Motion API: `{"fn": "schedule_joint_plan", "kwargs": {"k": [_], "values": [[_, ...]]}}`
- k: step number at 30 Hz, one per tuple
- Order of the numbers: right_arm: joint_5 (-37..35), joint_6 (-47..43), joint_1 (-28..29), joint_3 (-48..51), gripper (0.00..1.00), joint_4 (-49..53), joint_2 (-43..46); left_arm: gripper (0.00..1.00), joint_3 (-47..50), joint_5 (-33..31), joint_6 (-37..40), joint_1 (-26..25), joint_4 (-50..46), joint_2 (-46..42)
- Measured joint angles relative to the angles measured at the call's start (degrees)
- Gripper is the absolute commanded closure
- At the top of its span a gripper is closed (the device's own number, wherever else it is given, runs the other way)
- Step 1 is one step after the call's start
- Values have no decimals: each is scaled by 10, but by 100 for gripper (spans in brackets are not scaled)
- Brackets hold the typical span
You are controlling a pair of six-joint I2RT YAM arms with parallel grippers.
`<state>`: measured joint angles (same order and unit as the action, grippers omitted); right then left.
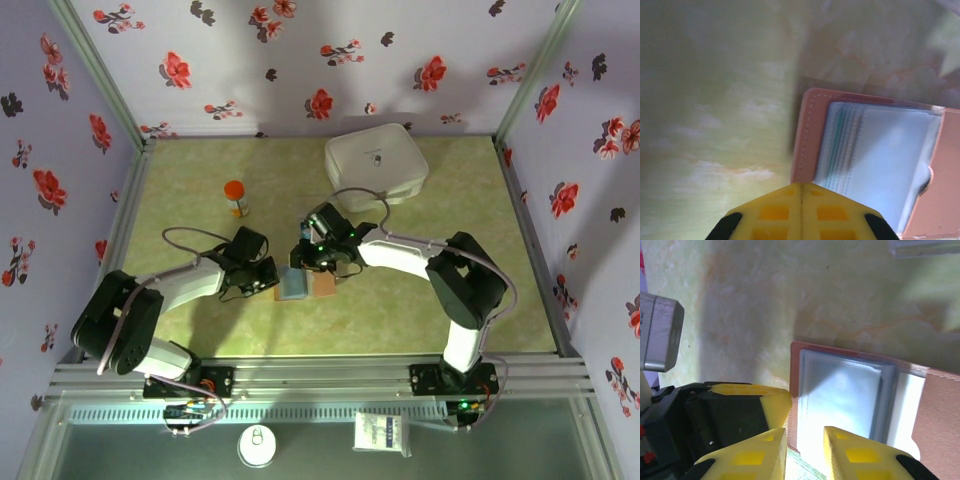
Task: Take the credit cards out of the card holder
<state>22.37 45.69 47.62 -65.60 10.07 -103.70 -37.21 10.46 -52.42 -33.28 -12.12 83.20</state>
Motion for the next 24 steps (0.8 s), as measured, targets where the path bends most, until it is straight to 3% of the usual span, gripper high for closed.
{"fn": "schedule_joint_plan", "kwargs": {"k": [6,12,24], "values": [[3,13,6,1,71,-3,-16,100,7,0,0,0,6,5],[8,16,8,1,78,-3,-28,100,7,-2,0,0,7,5],[7,14,8,-2,79,18,-54,100,1,-5,8,-2,1,10]]}}
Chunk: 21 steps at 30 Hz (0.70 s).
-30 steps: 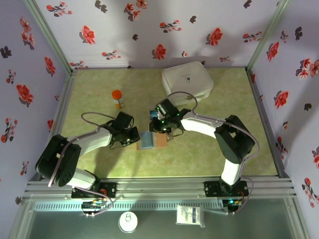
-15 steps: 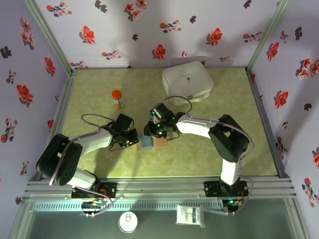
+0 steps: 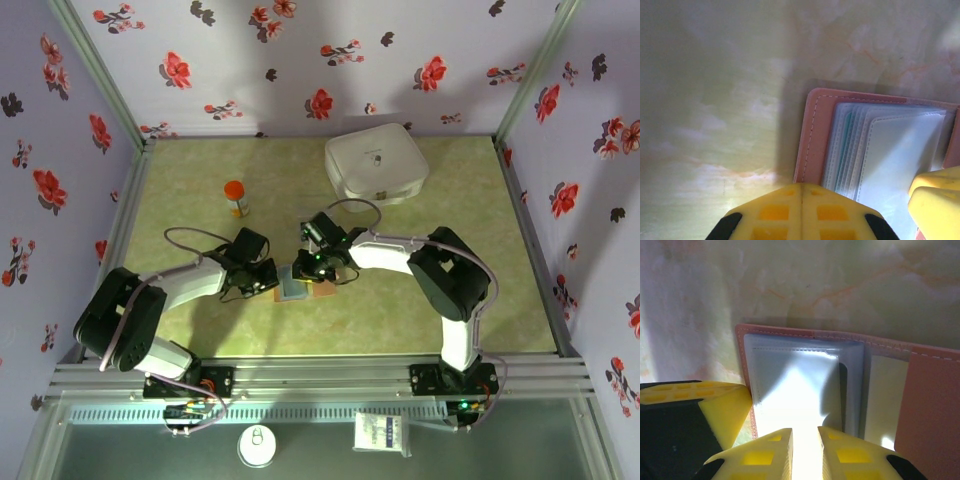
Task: Take the credit cards out of the card holder
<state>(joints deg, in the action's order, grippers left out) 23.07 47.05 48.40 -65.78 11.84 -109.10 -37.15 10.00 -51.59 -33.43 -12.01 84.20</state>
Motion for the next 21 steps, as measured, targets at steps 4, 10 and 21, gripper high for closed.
{"fn": "schedule_joint_plan", "kwargs": {"k": [4,10,21], "values": [[-9,-1,0,-2,79,11,0,100,-2,0,6,0,-2,2],[-33,-5,0,-2,80,28,9,100,-4,0,10,0,-3,2],[-45,-5,-1,18,85,23,18,100,-30,-5,20,0,-45,-18]]}}
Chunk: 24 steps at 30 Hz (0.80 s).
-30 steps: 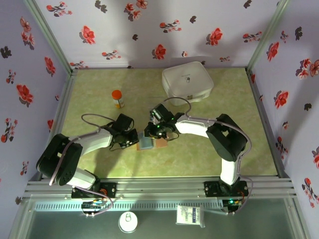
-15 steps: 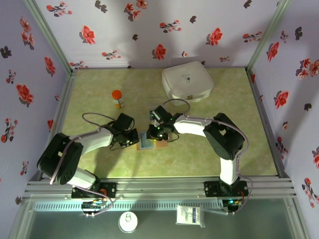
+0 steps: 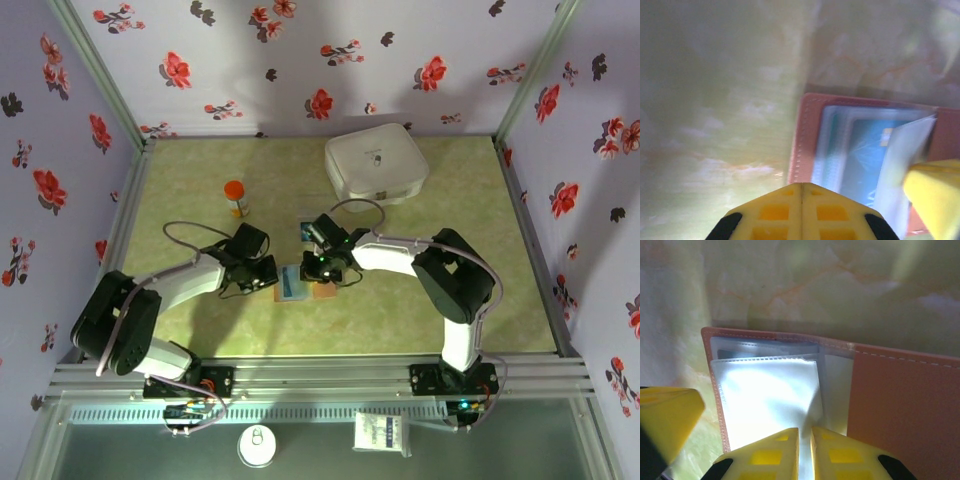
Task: Take the credit cards out of the card holder
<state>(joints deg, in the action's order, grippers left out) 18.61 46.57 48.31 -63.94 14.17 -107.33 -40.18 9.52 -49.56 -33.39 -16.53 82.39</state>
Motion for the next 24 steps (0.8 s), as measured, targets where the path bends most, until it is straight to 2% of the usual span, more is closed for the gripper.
{"fn": "schedule_joint_plan", "kwargs": {"k": [5,7,9,13,17,21,24], "values": [[0,5,-4,18,86,-21,7,99,-14,8,-1,-1,-2,-19],[0,9,-7,30,86,-36,12,96,-16,14,-4,-2,-1,-21],[2,15,-10,40,86,-47,16,90,-16,21,-10,-7,1,-21],[12,26,-19,54,86,-70,17,73,-16,34,-25,-16,12,-19],[20,35,-22,61,86,-85,19,64,-16,48,-37,-22,39,-5],[23,36,-22,62,86,-92,21,63,-15,61,-45,-23,65,4],[24,36,-22,64,86,-97,22,66,-14,69,-51,-24,84,11]]}}
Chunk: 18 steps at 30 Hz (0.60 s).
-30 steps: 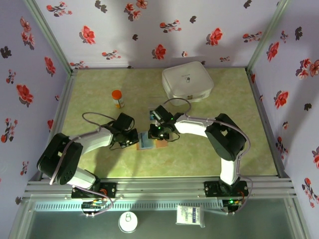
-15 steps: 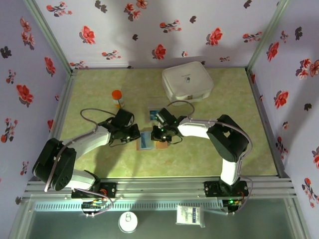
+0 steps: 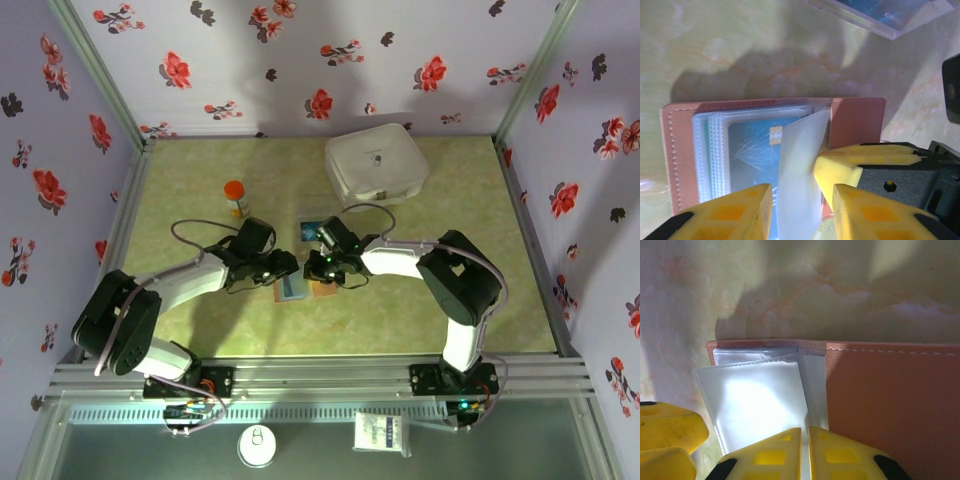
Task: Take the credit cards out of the card holder
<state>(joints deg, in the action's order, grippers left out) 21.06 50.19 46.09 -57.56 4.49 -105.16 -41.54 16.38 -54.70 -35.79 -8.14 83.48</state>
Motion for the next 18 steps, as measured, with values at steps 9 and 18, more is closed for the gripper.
{"fn": "schedule_joint_plan", "kwargs": {"k": [9,18], "values": [[0,0,-1,5,86,-2,2,71,5,14,-12,-3,28,33],[0,0,-1,12,87,-2,12,71,4,16,-20,-11,37,36]]}}
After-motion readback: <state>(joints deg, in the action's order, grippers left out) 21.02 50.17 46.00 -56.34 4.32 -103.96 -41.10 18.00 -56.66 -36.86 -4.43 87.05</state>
